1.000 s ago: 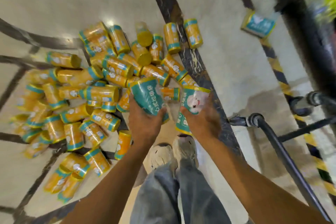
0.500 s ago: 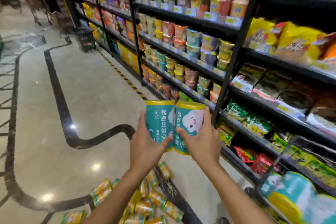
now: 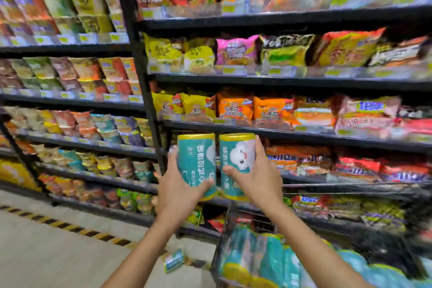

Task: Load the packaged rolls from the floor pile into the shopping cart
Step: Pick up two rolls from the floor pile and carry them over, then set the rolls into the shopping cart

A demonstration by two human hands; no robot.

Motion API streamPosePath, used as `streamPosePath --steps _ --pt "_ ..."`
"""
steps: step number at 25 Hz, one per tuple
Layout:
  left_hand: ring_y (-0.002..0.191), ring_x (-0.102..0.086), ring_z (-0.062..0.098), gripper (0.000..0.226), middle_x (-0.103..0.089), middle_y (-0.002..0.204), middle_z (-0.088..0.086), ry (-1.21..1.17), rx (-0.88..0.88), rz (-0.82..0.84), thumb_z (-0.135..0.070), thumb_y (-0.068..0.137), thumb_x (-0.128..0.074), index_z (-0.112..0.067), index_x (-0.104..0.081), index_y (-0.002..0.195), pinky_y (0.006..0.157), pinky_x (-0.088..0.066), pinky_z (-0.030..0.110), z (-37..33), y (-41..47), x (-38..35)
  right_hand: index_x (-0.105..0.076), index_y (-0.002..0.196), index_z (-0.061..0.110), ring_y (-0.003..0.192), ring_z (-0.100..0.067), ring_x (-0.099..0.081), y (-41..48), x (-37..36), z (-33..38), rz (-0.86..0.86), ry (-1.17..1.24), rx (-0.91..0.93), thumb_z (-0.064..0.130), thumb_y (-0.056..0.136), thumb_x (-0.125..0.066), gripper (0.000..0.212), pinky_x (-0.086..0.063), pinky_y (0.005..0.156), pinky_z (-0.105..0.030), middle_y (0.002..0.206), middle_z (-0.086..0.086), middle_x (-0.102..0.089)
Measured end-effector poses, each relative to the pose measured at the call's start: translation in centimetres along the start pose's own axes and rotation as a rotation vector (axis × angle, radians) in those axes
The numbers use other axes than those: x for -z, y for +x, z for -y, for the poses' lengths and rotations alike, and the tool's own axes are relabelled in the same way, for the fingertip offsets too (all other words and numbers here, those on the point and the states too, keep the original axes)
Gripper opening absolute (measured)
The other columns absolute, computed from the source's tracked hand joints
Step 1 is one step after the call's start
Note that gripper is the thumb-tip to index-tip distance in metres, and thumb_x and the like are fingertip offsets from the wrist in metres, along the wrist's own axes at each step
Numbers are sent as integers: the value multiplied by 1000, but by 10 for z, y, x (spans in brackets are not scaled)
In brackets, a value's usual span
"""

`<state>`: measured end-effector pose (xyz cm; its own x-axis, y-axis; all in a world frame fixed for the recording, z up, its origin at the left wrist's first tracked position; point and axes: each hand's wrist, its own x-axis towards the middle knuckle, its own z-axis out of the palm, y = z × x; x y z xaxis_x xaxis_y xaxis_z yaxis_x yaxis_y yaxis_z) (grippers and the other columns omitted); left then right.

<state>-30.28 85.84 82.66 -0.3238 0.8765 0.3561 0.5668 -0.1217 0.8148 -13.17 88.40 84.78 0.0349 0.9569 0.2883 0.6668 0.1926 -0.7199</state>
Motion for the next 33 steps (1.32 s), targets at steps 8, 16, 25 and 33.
streamPosePath --steps 8,16,25,33 --pt "103 -60 9 98 -60 113 -15 -8 64 298 -32 55 -89 -29 -39 139 88 -46 26 -15 -8 -172 -12 152 27 120 -31 -52 33 55 -152 8 -153 -285 60 73 -69 103 -44 90 -37 131 -7 -58" --pt "87 -66 11 90 -67 96 -13 237 276 581 -40 55 -87 -26 -42 132 72 -51 26 48 -36 -189 -26 143 20 109 -29 -59 -10 1 -199 299 -212 -586 71 72 -60 93 -46 76 -32 111 -4 -65" --pt "97 -64 20 77 -67 105 -6 539 318 852 -55 61 -74 -27 -41 125 76 -49 27 77 -52 -182 12 152 26 105 -25 -60 -42 -35 -175 401 -486 -480 59 88 -49 95 -46 73 -28 140 -13 -41" --pt "100 -64 22 81 -66 108 -2 574 267 881 -54 64 -74 -16 -36 125 74 -46 28 77 -57 -183 -14 147 19 117 -26 -53 -29 -43 -172 564 -684 -520 54 83 -62 88 -47 82 -31 129 -13 -52"
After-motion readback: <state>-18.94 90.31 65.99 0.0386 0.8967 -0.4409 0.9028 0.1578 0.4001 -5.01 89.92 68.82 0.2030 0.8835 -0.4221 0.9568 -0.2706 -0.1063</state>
